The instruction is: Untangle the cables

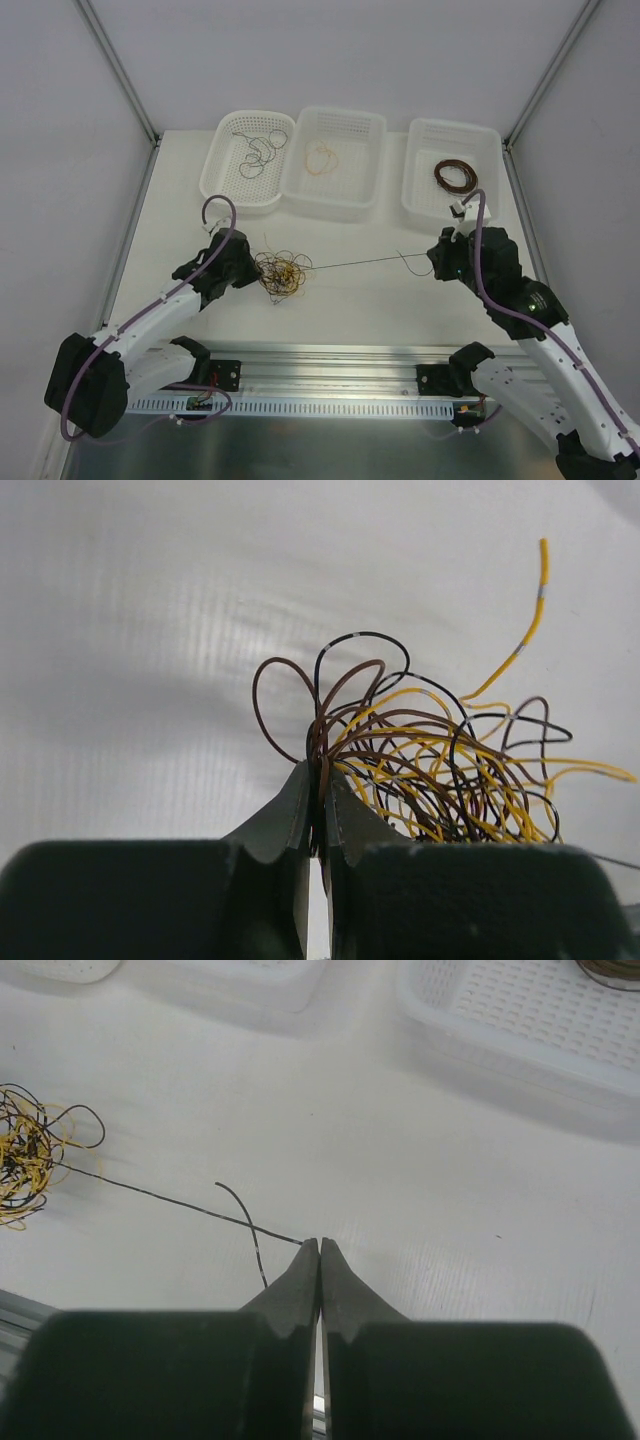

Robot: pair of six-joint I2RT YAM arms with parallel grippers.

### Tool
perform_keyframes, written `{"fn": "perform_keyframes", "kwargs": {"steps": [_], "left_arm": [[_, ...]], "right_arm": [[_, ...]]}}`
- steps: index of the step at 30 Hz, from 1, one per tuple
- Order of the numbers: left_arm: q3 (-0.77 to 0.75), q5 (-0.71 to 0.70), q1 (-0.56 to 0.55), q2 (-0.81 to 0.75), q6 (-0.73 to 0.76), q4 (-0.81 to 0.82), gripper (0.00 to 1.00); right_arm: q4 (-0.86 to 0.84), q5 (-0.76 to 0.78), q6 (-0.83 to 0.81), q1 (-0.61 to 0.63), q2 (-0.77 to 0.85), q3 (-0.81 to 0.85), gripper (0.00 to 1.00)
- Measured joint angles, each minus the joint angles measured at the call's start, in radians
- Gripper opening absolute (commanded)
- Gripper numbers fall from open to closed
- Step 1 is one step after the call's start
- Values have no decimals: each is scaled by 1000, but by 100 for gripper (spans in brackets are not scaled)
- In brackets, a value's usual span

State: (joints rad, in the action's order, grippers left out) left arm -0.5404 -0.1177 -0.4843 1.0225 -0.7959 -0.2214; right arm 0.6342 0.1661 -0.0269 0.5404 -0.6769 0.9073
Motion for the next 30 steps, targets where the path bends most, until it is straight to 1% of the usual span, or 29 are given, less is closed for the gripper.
{"fn": "perform_keyframes", "kwargs": {"steps": [2,4,6,7,11,15,19,21,23,26,27,28,29,30], "left_arm": [[2,-14,29,2,-4,-20,1],[3,-31,61,3,-5,-33,6],[3,-45,79,4,-7,-38,7],[3,-51,85,5,-8,-38,9],[3,-68,109,21,-21,-39,13],[13,-138,168,58,-26,-71,17],[22,-175,205,64,-32,-94,20],[22,-180,218,64,-32,-95,20],[22,-181,224,63,-29,-98,23],[22,-176,225,57,-7,-113,36],[22,-172,227,49,0,-119,39],[22,-161,231,34,8,-129,49],[22,-143,233,9,24,-137,52],[22,-124,238,-13,33,-140,58]], "right_arm": [[27,10,-8,-7,9,14,1],[64,29,-21,-14,14,58,1],[83,30,-31,-15,13,102,1],[92,30,-38,-15,13,132,1],[144,34,-70,-15,0,267,1],[171,100,-123,-27,-27,435,1],[182,135,-160,-27,-31,545,1],[182,135,-169,-27,-31,565,1],[190,135,-172,-27,-32,564,1],[182,136,-174,-29,-34,524,1],[179,134,-173,-31,-33,502,6],[172,129,-169,-33,-31,468,14],[171,122,-161,-34,-31,428,25],[170,117,-151,-34,-32,384,31]]}}
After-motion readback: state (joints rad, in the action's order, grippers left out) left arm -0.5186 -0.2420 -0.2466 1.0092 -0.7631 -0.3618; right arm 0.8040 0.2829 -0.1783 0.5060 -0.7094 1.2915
